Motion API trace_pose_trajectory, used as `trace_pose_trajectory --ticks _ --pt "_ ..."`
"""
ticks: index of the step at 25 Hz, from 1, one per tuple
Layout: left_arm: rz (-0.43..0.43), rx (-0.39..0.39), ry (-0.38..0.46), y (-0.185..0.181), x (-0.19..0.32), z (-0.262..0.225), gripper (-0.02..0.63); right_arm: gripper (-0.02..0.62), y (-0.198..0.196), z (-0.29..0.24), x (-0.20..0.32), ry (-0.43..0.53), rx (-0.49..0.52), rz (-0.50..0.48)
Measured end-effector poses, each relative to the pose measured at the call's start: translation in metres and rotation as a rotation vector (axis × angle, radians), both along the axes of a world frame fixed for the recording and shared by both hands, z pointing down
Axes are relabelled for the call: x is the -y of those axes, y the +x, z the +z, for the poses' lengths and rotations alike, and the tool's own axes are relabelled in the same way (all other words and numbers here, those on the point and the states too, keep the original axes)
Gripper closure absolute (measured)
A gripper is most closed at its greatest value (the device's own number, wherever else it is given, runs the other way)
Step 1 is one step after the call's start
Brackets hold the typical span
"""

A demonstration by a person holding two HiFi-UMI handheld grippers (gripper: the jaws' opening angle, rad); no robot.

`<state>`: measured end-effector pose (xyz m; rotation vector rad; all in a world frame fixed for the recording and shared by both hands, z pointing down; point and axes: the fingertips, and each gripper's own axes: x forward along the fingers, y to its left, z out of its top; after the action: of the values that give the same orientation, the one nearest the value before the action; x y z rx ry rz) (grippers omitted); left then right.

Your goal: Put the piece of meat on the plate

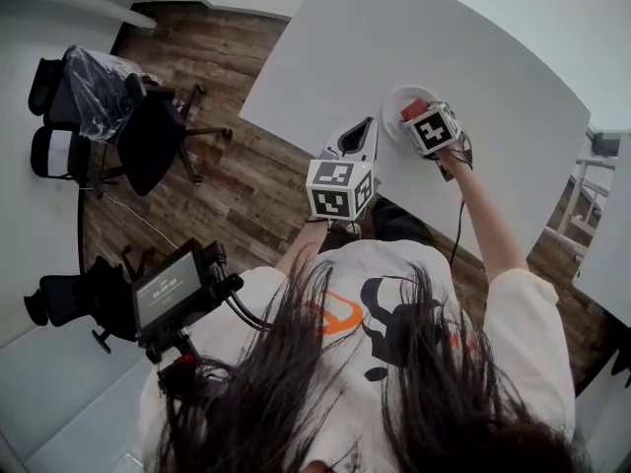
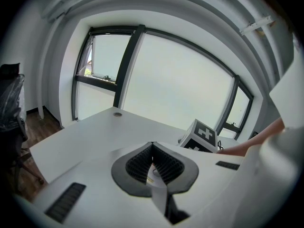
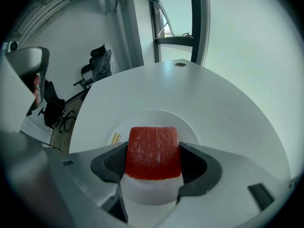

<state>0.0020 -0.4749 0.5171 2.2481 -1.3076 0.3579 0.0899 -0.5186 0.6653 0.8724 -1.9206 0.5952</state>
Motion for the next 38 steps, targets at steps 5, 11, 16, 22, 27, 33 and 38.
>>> trace_pose_trajectory --ticks 5,11,16,22,27,33,38 --pt "0.000 -0.004 0.001 0.002 0.002 -0.001 0.601 0.281 0.000 -0.002 0.003 0.015 0.002 0.002" --pt "-0.007 -0.005 -0.002 0.000 0.002 0.001 0.601 0.281 0.000 0.000 0.002 0.020 0.009 0.000" --pt "-0.020 -0.007 -0.005 -0.004 0.004 0.002 0.601 0.281 -0.002 0.000 0.006 0.041 0.029 0.006" --pt "-0.027 -0.003 -0.008 -0.006 0.004 0.004 0.601 0.281 -0.001 0.001 0.008 0.060 0.036 0.020" --pt "-0.033 0.001 -0.010 -0.010 0.005 0.006 0.601 0.281 -0.003 0.002 0.011 0.065 0.059 0.035" --pt "-0.034 0.005 -0.009 -0.011 0.006 0.007 0.601 0.281 -0.001 0.002 0.015 0.064 0.048 0.069" --pt "-0.035 0.005 -0.008 -0.012 0.008 0.007 0.601 0.281 0.001 -0.011 0.026 0.112 0.079 0.115"
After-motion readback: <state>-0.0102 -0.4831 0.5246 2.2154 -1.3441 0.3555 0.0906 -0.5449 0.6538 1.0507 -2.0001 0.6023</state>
